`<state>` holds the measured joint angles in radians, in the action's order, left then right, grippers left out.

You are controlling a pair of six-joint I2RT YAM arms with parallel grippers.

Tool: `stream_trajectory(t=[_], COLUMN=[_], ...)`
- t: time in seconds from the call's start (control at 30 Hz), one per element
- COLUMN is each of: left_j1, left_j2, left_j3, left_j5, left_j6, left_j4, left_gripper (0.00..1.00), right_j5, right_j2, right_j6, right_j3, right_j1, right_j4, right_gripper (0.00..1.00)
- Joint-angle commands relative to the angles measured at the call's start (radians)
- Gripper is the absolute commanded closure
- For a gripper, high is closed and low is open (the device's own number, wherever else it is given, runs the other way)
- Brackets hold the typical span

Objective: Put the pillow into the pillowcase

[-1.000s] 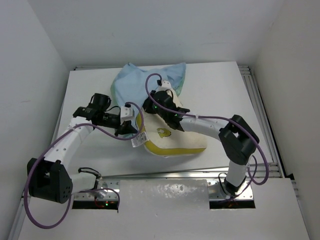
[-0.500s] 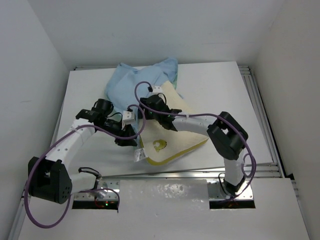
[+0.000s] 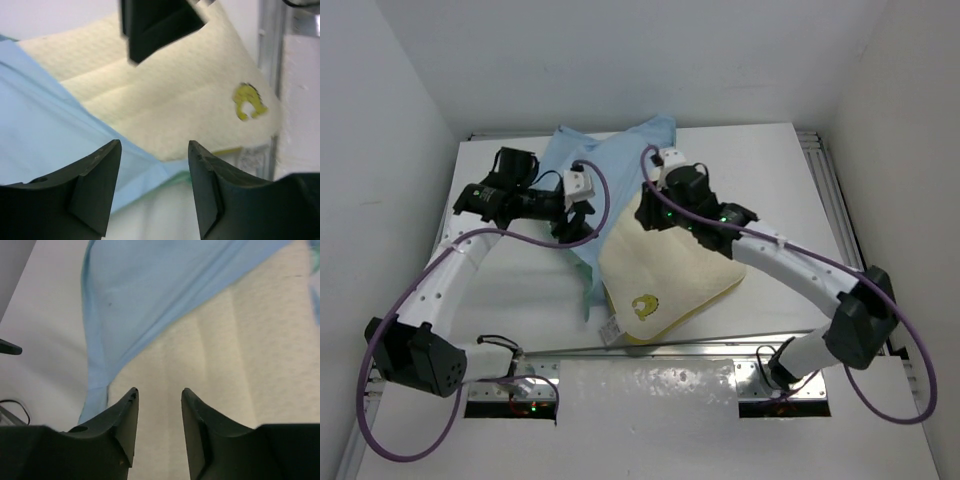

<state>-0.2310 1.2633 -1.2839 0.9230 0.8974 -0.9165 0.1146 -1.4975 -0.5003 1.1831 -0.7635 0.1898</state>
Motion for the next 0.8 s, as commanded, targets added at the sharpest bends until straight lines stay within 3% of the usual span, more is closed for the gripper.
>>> stream_trajectory(t=[0.0, 0.07, 0.1, 0.23, 0.43, 0.77], left_j1=[-0.145, -0.235, -0.284, -0.326, -0.335, -0.347], left_j2=[0.056, 0.112, 0.186, 0.452, 0.807, 0.95], left_j3=[-0.012, -0.04, -0.09, -0.252, -0.61, -0.657], left_j5=[-0.274, -0.492, -0.536, -0.74, -0.903, -1.056], left_j6=[-0.278, -0.281, -0.305, -0.367, -0.345, -0.239], left_j4=[0.38, 0.442, 0.496, 0.626, 0.559, 0.564], left_gripper=[0.52, 0.53, 0.48, 0.42, 0.48, 0.55], right_j5=[0.01, 0.004, -0.03, -0.169, -0.352, -0.498], right_j2=[0.066, 0.072, 0.065, 0.001, -0.182, -0.398], right_j6=[-0.023, -0.058, -0.072, -0.106, -0.049, -0.026], right_j3=[0.017, -0.002, -0.013, -0.042, 0.009, 0.039], right_j1=[0.113, 0.18, 0.258, 0.453, 0.544, 0.546], right_j4=[0.157, 0.162, 0.157, 0.053, -0.045, -0.157], right_gripper=[0.61, 0.44, 0.29, 0.14, 0.1, 0.09])
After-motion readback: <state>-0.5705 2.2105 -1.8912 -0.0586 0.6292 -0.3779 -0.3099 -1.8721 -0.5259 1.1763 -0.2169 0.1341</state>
